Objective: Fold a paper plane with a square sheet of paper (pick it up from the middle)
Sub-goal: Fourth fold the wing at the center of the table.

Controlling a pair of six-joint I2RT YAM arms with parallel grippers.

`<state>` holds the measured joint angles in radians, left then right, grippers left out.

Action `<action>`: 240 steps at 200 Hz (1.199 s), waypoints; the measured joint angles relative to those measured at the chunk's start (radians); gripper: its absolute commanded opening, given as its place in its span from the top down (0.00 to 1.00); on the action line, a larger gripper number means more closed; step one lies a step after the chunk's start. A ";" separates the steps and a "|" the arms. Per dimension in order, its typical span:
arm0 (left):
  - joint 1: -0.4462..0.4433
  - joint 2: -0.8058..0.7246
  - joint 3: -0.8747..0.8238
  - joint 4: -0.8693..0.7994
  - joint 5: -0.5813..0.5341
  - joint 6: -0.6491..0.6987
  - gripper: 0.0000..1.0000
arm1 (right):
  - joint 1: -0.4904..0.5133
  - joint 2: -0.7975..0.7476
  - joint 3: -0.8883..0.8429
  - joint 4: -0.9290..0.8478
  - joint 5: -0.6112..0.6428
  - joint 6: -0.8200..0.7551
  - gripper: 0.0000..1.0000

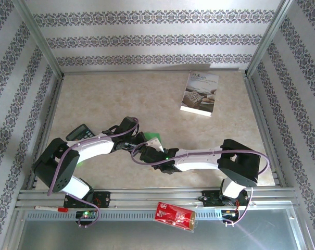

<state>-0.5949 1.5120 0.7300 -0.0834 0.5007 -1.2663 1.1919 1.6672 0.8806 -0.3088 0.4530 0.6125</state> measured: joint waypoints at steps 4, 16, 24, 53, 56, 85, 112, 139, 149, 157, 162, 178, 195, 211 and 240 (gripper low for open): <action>0.000 0.001 0.000 0.000 0.000 0.000 1.00 | 0.002 0.001 0.002 -0.002 0.003 0.000 0.64; 0.000 0.004 0.000 0.000 0.004 0.000 1.00 | 0.004 0.002 0.005 -0.003 0.006 0.003 0.66; 0.000 0.006 0.000 0.000 0.007 0.000 1.00 | 0.004 0.004 0.008 -0.006 0.007 0.003 0.66; 0.000 0.012 0.000 0.000 0.014 0.000 1.00 | 0.004 0.010 0.009 -0.011 0.011 0.008 0.69; 0.000 0.012 0.000 0.000 0.014 0.000 1.00 | 0.004 0.011 0.010 -0.013 0.011 0.010 0.69; 0.000 0.014 0.000 0.000 0.015 0.000 1.00 | 0.004 0.011 0.010 -0.017 0.012 0.011 0.71; 0.000 0.014 0.000 0.000 0.015 0.000 1.00 | 0.004 0.011 0.010 -0.018 0.014 0.014 0.72; 0.000 0.014 0.000 0.000 0.015 0.000 1.00 | 0.004 0.011 0.010 -0.018 0.014 0.018 0.74; 0.000 0.015 0.000 0.000 0.016 0.000 1.00 | 0.004 0.011 0.010 -0.018 0.014 0.018 0.74; 0.000 0.015 0.000 0.000 0.016 0.000 1.00 | 0.004 0.011 0.010 -0.018 0.014 0.019 0.74; 0.000 0.015 0.000 0.000 0.016 0.000 1.00 | 0.004 0.011 0.010 -0.018 0.014 0.019 0.74; 0.000 0.016 0.000 0.000 0.016 0.000 1.00 | 0.004 0.011 0.010 -0.018 0.014 0.022 0.72; 0.000 0.016 0.000 0.001 0.016 0.000 1.00 | 0.004 0.011 0.010 -0.021 0.014 0.024 0.70; 0.000 0.017 0.000 0.001 0.018 0.000 1.00 | 0.004 0.011 0.010 -0.024 0.014 0.029 0.69; 0.000 0.021 0.000 0.001 0.019 0.000 1.00 | 0.009 0.011 0.010 -0.028 0.014 0.040 0.69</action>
<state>-0.5949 1.5326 0.7296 -0.0826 0.5198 -1.2663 1.2011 1.6787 0.8909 -0.3370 0.4671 0.6525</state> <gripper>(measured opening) 0.044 0.311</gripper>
